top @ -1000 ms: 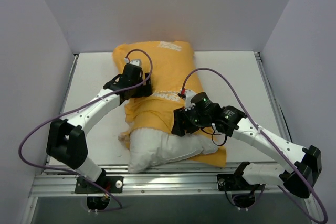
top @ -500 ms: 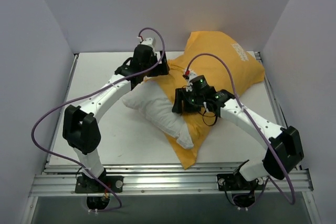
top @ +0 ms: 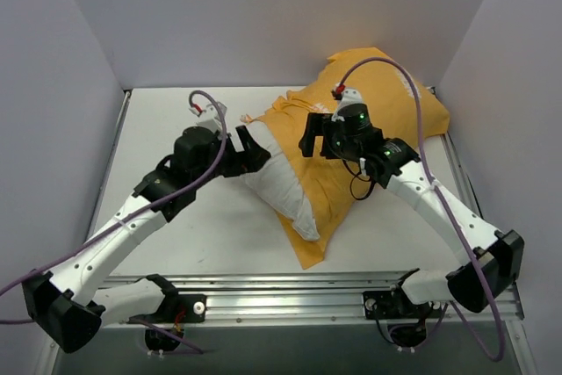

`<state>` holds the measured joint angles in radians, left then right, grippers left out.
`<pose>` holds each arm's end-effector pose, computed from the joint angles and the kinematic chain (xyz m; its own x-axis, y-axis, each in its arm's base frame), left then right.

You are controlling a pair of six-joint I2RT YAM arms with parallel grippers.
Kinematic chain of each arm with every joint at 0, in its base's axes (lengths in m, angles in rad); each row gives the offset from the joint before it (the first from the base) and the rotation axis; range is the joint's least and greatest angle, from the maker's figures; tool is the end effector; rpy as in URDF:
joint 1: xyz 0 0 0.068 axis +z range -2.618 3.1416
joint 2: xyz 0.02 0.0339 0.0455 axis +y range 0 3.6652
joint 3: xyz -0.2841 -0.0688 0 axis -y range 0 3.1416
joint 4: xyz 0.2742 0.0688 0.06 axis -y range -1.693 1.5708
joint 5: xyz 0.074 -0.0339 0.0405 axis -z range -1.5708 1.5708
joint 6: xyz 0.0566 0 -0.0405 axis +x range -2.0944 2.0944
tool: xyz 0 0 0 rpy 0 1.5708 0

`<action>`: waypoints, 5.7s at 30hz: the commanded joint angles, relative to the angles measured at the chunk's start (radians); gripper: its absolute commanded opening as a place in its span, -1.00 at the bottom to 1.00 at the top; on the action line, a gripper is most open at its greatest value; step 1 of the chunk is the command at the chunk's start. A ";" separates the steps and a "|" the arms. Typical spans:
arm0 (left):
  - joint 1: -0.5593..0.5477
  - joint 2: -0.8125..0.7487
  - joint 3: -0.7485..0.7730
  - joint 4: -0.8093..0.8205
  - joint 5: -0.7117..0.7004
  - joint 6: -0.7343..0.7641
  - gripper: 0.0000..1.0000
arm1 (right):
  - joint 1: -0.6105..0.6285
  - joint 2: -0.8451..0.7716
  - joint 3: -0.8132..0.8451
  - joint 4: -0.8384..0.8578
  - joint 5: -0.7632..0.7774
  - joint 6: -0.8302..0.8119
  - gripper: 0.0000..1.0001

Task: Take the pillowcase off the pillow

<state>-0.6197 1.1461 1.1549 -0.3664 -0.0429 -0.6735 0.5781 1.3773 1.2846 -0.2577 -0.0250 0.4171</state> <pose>0.2447 -0.1716 0.3891 -0.5642 -0.3629 -0.7416 0.2503 0.7808 -0.5725 0.3063 0.2015 0.3818 -0.4921 0.1625 -0.8552 -0.4009 0.8297 0.3883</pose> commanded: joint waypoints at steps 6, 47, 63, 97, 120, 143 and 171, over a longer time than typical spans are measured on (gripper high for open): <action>-0.190 0.113 -0.262 0.303 0.124 -0.209 0.88 | -0.020 -0.291 -0.209 -0.069 0.139 0.069 0.80; -0.252 0.221 -0.170 0.516 0.100 -0.114 -0.95 | -0.029 -0.340 -0.526 -0.017 0.184 0.146 -0.57; 0.184 -0.079 0.141 -0.121 0.305 -0.084 -0.95 | -0.572 -0.103 -0.286 -0.095 0.135 0.121 -1.00; -0.107 0.307 0.606 -0.058 0.104 -0.112 -0.95 | -0.162 -0.356 -0.531 0.446 -0.279 0.086 -0.06; 0.219 -0.072 0.490 -0.520 0.750 -0.091 -0.95 | -0.804 0.033 -0.430 0.213 -0.055 0.161 -1.00; 0.213 -0.122 -0.038 -0.131 0.294 0.276 0.90 | -0.519 -0.325 -0.133 -0.169 -0.279 -0.107 0.69; 0.040 0.063 -0.268 -0.064 0.322 0.143 -0.95 | 0.149 0.562 0.429 -0.324 0.209 -0.613 -0.26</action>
<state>-0.5762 1.2396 0.8619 -0.3576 0.3229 -0.5335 0.7406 1.9236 1.7306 -0.4652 -0.0048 -0.1642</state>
